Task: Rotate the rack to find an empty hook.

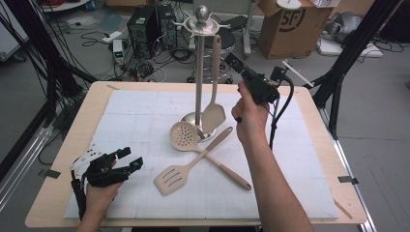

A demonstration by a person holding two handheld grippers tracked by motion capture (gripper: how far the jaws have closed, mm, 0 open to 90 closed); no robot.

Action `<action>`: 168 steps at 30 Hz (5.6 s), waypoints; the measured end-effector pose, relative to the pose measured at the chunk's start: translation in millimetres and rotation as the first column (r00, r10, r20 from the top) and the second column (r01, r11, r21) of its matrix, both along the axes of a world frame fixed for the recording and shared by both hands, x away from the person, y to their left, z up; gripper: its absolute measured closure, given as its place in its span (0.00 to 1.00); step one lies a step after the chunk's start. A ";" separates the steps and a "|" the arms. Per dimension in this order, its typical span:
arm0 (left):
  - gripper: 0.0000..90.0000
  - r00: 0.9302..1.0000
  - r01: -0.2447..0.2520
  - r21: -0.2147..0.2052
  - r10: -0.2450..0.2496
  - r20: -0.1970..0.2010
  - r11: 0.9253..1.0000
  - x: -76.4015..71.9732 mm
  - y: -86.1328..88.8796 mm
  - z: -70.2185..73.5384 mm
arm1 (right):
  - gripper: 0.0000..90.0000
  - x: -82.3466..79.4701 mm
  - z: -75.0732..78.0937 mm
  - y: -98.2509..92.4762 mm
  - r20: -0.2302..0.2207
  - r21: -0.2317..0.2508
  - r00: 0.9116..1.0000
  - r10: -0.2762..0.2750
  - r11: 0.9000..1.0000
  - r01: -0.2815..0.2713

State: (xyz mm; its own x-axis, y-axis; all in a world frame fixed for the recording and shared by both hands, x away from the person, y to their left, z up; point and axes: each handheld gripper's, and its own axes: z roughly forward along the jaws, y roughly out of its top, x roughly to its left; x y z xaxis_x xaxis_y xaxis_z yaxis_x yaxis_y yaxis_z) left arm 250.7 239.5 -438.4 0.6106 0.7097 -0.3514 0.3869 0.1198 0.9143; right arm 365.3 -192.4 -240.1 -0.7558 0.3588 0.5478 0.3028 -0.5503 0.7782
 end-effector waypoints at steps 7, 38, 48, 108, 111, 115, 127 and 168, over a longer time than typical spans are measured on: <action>0.26 1.000 -0.011 -0.011 0.011 -0.004 1.000 -2.2 4.9 -0.6 | 1.00 12.9 5.1 -1.2 -0.015 0.004 0.999 -0.051 0.999 0.051; 0.26 0.999 -0.032 -0.016 0.032 0.005 0.999 -8.8 13.9 0.6 | 1.00 44.5 15.2 21.0 -0.051 0.022 0.996 -0.073 0.997 0.074; 0.26 1.000 -0.030 -0.011 0.030 0.004 0.999 -8.4 12.4 0.1 | 1.00 37.4 17.8 25.7 -0.027 0.013 0.999 -0.046 0.999 0.047; 0.26 0.999 -0.039 -0.015 0.039 0.002 0.999 -10.3 16.1 0.7 | 1.00 32.2 21.6 20.2 0.017 -0.028 0.997 -0.074 0.997 0.074; 0.26 0.999 -0.038 -0.011 0.038 0.002 0.999 -9.8 15.8 0.2 | 1.00 31.3 22.0 21.6 0.021 -0.036 0.997 -0.069 0.997 0.070; 0.26 0.999 -0.036 -0.011 0.036 -0.001 0.999 -9.7 14.9 -0.1 | 1.00 28.6 23.0 24.3 0.031 -0.060 0.998 -0.058 0.996 0.060; 0.26 0.999 -0.039 -0.014 0.039 0.003 0.999 -10.2 15.2 0.7 | 1.00 20.8 23.6 52.5 0.048 -0.077 0.999 -0.008 0.997 0.012; 0.26 0.999 -0.046 -0.009 0.046 -0.002 0.999 -12.0 16.1 -0.4 | 1.00 23.5 26.2 89.1 0.039 -0.101 0.999 0.014 0.995 -0.010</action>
State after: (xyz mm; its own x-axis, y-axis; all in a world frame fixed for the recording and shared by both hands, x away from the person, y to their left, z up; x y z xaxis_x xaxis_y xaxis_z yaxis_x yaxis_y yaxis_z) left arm 238.7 255.6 -438.9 0.5764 0.7338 -0.3594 0.3827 0.1462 0.9122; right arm 388.8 -103.2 -213.9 -0.7808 0.4017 0.4785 0.2765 -0.4646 0.8412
